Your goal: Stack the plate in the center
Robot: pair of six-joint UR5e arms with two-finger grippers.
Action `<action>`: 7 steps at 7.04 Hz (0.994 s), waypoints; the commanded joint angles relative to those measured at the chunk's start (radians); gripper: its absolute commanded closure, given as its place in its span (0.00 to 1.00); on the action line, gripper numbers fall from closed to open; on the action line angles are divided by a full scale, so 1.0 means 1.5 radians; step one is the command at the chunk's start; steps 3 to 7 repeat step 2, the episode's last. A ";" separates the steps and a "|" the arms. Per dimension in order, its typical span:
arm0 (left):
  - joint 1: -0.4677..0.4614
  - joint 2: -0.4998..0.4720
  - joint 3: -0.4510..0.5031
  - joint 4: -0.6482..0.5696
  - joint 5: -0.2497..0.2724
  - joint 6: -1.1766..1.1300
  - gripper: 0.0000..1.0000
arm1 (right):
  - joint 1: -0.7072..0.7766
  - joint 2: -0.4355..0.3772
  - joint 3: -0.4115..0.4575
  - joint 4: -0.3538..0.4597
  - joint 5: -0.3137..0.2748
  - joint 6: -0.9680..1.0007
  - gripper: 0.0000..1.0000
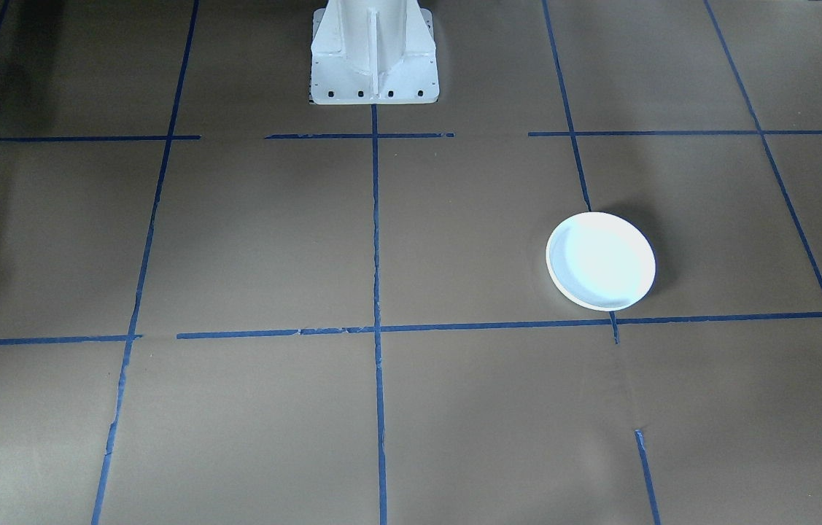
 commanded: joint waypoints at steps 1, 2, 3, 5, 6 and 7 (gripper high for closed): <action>0.000 0.000 0.000 -0.001 0.000 0.000 0.00 | 0.000 0.000 0.000 0.000 0.000 0.000 0.00; 0.000 0.000 0.000 -0.002 0.000 0.000 0.00 | 0.000 0.000 0.000 0.000 0.000 0.000 0.00; 0.000 0.000 0.000 -0.002 0.000 0.000 0.00 | 0.000 0.000 0.000 0.000 0.000 0.000 0.00; 0.000 0.000 0.000 -0.002 0.000 0.000 0.00 | 0.000 0.000 0.000 0.000 0.000 0.000 0.00; 0.000 0.000 0.000 -0.002 0.000 0.000 0.00 | 0.000 0.000 0.000 0.000 0.000 0.000 0.00; 0.000 0.000 0.000 -0.002 0.000 0.000 0.00 | 0.000 0.000 0.000 0.000 0.000 0.000 0.00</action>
